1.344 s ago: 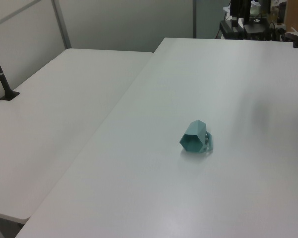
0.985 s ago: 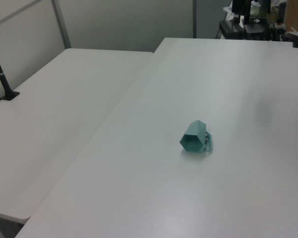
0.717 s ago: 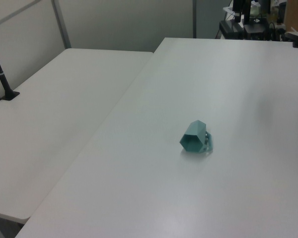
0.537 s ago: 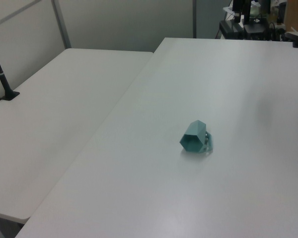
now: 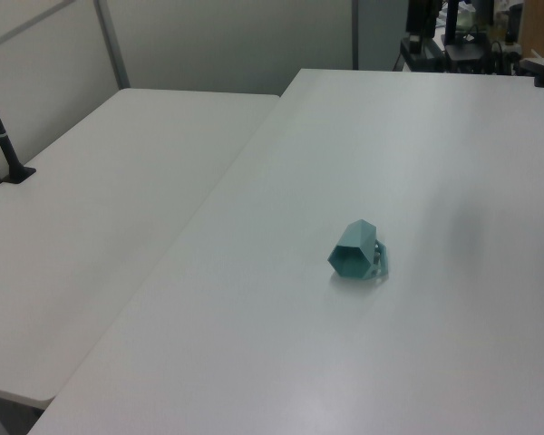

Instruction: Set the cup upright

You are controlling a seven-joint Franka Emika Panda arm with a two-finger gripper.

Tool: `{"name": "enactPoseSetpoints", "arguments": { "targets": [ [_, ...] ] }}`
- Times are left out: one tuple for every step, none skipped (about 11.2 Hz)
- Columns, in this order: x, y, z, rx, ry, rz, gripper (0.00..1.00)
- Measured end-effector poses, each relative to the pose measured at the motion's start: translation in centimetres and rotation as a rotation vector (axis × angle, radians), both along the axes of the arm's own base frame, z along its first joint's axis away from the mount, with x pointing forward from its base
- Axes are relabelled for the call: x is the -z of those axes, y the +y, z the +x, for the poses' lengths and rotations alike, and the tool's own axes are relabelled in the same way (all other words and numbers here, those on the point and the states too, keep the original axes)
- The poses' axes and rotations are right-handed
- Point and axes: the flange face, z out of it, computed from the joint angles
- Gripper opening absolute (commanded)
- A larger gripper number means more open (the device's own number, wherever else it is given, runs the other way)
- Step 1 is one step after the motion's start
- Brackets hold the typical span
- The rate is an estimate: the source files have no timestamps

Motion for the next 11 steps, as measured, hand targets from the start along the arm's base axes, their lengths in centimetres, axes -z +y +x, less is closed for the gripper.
{"name": "enactPoseSetpoints", "arguments": {
  "targets": [
    [0.2, 3.6, 0.3, -0.002, -0.010, -0.041, 1.00],
    [0.7, 7.4, 0.4, -0.005, -0.021, -0.085, 1.00],
    [1.4, 10.5, 0.5, -0.005, -0.030, -0.127, 1.00],
    [2.4, 13.8, 0.4, 0.000, -0.044, -0.177, 1.00],
    [3.5, 17.2, 0.1, 0.011, -0.062, -0.220, 1.00],
    [4.8, 20.4, -0.2, 0.024, -0.080, -0.257, 1.00],
    [5.9, 23.1, -0.4, 0.029, -0.098, -0.285, 1.00],
    [7.1, 25.7, -0.6, 0.028, -0.112, -0.307, 1.00],
    [8.1, 27.6, -0.6, 0.022, -0.119, -0.323, 1.00],
    [9.4, 29.5, -0.7, 0.013, -0.128, -0.348, 1.00],
    [10.7, 31.0, -0.8, 0.009, -0.135, -0.370, 1.00]
  ]
}}
